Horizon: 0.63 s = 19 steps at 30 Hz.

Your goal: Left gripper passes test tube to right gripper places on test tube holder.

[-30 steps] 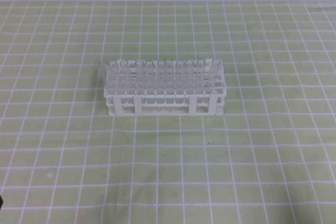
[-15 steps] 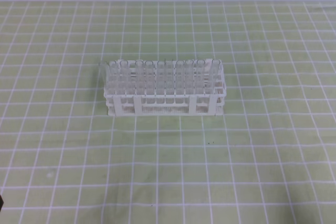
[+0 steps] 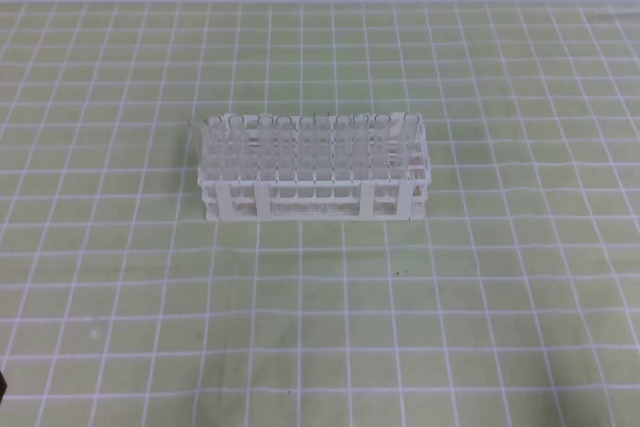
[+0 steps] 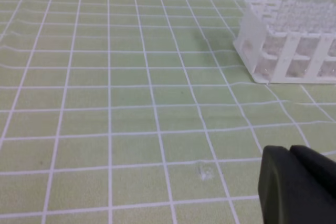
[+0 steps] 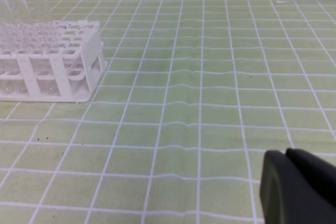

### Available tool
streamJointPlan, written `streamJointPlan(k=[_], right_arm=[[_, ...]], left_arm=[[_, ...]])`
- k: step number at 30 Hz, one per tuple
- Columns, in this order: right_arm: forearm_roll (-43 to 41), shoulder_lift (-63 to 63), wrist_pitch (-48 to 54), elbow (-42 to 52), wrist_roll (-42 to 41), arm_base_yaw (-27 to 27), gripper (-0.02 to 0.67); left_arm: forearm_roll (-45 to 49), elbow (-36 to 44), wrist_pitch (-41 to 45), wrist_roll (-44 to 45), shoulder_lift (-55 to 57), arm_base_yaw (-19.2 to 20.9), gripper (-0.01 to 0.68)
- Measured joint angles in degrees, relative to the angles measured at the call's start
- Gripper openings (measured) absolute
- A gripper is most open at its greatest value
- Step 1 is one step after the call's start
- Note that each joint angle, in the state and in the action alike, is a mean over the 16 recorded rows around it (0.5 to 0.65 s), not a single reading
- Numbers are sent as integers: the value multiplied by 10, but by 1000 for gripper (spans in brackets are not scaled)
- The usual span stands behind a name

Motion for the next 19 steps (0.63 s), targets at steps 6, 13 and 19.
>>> streamJointPlan(k=[6, 13, 19], right_arm=[[0, 0, 0, 0, 0, 0, -2], [0, 1, 0, 0, 0, 0, -2], [0, 1, 0, 0, 0, 0, -2]], left_arm=[[0, 0, 0, 0, -1, 0, 0], [0, 1, -1, 0, -3, 0, 0], [0, 2, -1, 0, -3, 0, 0]])
